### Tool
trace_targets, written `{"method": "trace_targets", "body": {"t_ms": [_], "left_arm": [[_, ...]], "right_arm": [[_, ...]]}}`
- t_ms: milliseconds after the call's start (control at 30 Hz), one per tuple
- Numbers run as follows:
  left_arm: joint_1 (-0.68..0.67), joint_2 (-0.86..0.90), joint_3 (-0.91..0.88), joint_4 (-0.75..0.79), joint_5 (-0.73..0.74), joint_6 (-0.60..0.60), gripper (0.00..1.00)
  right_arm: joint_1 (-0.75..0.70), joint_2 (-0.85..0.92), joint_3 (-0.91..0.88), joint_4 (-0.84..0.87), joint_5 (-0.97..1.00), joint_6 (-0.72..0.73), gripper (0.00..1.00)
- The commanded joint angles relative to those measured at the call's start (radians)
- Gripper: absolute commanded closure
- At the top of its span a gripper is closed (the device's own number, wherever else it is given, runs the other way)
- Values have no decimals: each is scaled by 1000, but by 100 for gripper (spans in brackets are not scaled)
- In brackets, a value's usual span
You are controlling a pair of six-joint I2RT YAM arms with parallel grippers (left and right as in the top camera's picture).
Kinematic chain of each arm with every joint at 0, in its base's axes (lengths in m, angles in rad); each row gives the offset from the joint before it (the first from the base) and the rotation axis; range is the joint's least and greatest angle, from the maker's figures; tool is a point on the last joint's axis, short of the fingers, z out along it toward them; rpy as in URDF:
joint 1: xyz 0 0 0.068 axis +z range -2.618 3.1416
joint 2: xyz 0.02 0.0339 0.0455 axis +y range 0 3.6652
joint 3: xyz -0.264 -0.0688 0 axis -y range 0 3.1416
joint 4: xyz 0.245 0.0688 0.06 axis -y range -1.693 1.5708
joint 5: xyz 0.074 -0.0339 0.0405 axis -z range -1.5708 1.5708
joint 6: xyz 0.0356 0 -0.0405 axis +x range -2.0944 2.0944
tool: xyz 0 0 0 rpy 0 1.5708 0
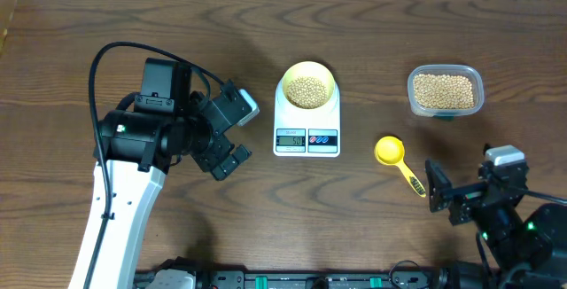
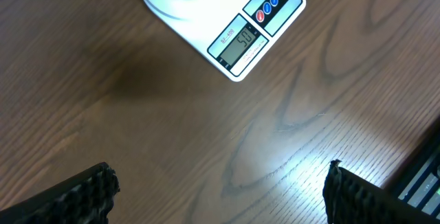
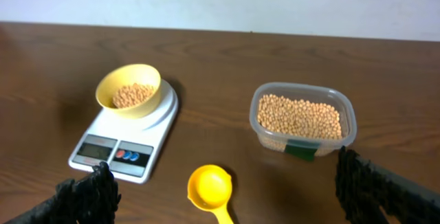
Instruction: Scoop item into bowl and weigh 50g on scale
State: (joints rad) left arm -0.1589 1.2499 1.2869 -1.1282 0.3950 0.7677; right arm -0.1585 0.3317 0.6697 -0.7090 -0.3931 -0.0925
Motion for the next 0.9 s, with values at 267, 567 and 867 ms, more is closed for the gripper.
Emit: {"method": "trace_targets", "body": {"t_ms": [267,567,867], "left_arm": [[3,0,-6,-4,16,18,2],[3,0,-6,-4,15,18,2],[3,0,-6,-4,16,18,2]], "right_arm": [[13,-7,-221,246,-10,-20,1],[16,-8,-368,475,-82,-16,1],[16,-8,-504,674,-84,14,1]]}}
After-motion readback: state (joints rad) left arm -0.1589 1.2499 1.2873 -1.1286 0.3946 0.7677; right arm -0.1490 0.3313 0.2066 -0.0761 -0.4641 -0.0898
